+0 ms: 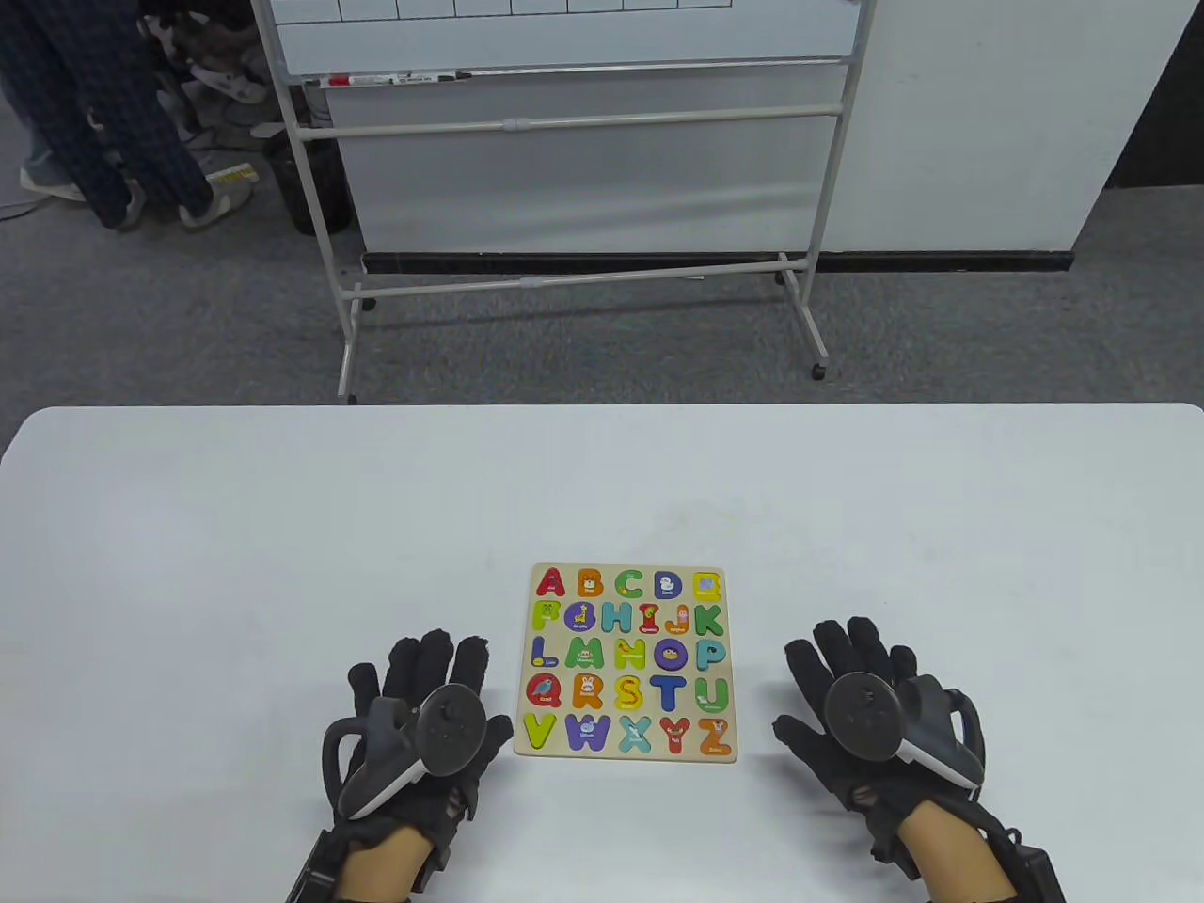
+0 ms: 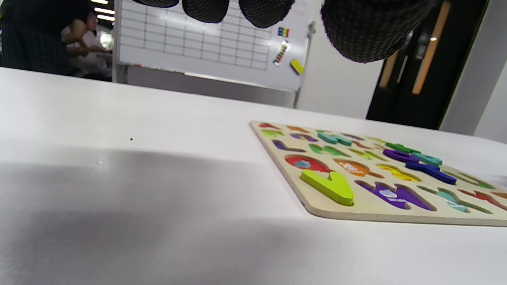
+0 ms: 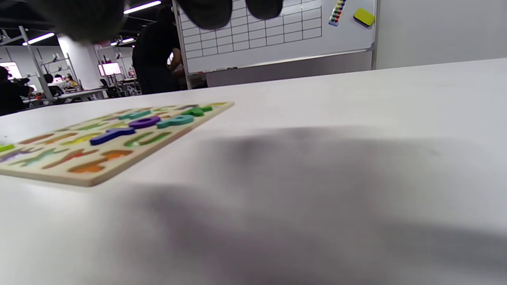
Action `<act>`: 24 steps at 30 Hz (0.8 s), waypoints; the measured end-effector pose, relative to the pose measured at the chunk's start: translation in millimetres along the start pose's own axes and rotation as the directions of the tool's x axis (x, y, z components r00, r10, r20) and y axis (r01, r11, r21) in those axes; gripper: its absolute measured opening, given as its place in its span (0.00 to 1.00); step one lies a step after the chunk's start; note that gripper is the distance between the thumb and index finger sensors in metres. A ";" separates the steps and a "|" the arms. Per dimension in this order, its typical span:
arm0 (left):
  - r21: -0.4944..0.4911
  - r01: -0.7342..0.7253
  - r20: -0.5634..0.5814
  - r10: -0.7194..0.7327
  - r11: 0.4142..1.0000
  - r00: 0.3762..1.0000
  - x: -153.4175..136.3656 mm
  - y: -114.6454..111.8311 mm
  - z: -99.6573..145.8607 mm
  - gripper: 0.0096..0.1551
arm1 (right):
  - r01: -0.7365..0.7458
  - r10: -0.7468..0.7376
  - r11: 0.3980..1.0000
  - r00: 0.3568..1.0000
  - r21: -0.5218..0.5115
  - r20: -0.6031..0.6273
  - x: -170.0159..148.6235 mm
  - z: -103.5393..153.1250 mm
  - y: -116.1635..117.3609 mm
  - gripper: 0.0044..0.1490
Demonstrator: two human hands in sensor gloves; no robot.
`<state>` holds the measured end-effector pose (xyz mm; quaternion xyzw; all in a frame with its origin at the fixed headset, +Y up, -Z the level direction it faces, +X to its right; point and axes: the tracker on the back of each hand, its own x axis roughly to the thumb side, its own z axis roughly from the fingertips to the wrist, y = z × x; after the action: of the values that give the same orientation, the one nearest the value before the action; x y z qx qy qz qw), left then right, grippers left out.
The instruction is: Hold alphabet puzzle board and insert letter blocks into matching slots
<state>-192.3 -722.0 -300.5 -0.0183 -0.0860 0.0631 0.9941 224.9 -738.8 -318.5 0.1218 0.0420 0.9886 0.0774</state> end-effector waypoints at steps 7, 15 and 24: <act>-0.015 -0.015 -0.010 0.015 1.000 1.000 -0.3 -4.1 -1.2 0.50 | 0.025 -0.024 0.999 1.000 -0.037 0.015 -3.7 5.5 -5.2 0.54; -0.036 0.003 0.000 -0.003 0.999 1.000 4.5 -8.6 -0.6 0.50 | 0.031 -0.031 0.999 0.999 -0.025 0.008 -7.8 5.9 -5.6 0.54; -0.034 0.026 -0.007 -0.027 0.999 1.000 7.4 -9.9 1.3 0.50 | 0.041 -0.041 0.999 0.999 -0.010 0.014 -8.1 4.6 -4.0 0.54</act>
<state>-184.1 -730.9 -297.5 -0.0344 -0.0835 0.0484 0.9947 234.4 -735.8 -316.4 0.1272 0.0391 0.9862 0.0985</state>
